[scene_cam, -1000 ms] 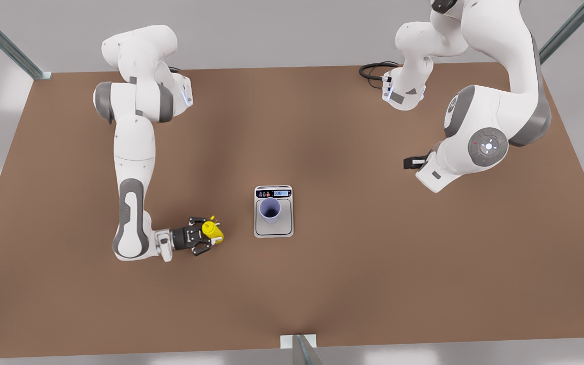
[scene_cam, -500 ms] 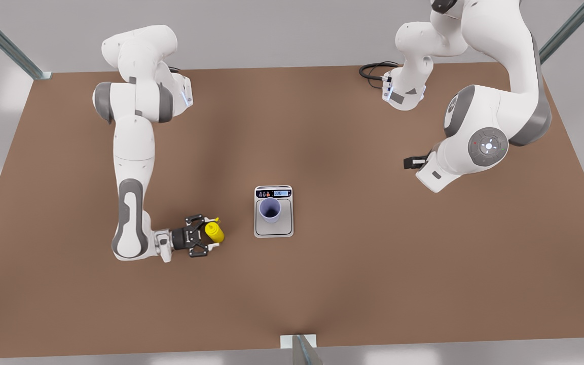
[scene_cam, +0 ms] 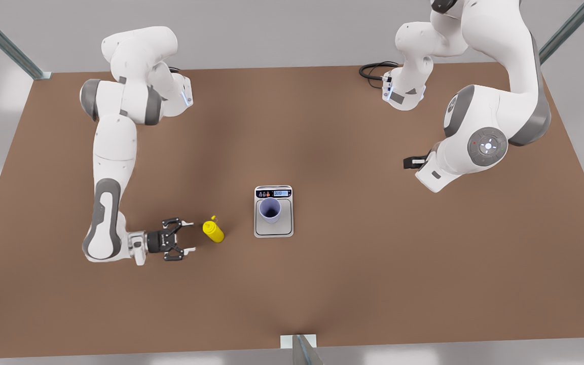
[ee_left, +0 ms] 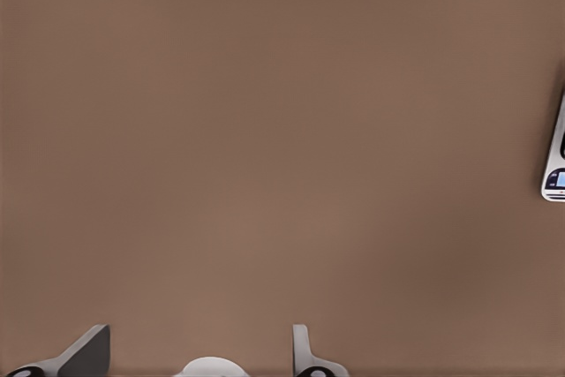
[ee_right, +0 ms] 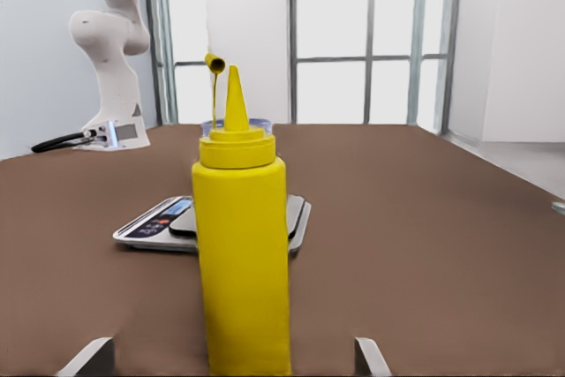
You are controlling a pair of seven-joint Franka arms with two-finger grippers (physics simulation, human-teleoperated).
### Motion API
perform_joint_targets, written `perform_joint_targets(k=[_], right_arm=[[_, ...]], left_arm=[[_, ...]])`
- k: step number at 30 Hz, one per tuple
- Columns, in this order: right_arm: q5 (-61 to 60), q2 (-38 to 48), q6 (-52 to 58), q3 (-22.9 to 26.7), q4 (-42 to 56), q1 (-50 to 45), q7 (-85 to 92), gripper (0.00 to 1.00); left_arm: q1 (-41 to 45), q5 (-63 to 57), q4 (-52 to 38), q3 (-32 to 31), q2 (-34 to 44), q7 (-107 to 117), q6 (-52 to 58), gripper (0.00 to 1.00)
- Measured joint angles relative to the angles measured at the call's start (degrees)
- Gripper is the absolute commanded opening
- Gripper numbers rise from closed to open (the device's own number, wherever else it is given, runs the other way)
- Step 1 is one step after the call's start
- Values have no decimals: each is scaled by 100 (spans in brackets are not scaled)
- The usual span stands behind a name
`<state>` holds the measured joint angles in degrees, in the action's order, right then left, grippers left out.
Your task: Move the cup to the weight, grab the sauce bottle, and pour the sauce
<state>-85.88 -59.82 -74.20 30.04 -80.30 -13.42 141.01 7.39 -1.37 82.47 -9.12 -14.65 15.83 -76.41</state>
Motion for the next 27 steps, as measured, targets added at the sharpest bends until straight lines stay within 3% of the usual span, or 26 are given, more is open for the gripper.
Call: perform_joint_targets(k=[3,7,12,13,15,16,18,21,27], right_arm=[[1525,671,311,752,298,-486,-1069,100],[3571,1063,199,2261,1556,-2335,-3039,100],[4461,2262,353,2783,1935,-3067,-5290,100],[4808,2636,451,2385,1964,-2909,-5725,100],[6289,3699,558,-793,1783,-1351,-6669,100],[6928,4006,594,-1871,1686,-760,-7134,100],[7775,4505,625,-2885,1391,55,-7985,100],[8435,4988,548,-3396,867,648,-9090,100],[8861,5216,345,-3434,433,709,-10814,100]], left_arm=[[0,4,0,0,0,0,0,100],[0,7,0,0,0,0,0,100],[0,8,0,0,1,0,0,100],[-3,9,0,0,0,0,0,100],[-14,9,0,0,0,1,0,100],[-11,8,0,0,0,1,1,100],[-12,6,0,0,3,2,3,100],[-32,7,0,0,0,1,4,100],[-55,6,-97,17,1,-5,11,100]])
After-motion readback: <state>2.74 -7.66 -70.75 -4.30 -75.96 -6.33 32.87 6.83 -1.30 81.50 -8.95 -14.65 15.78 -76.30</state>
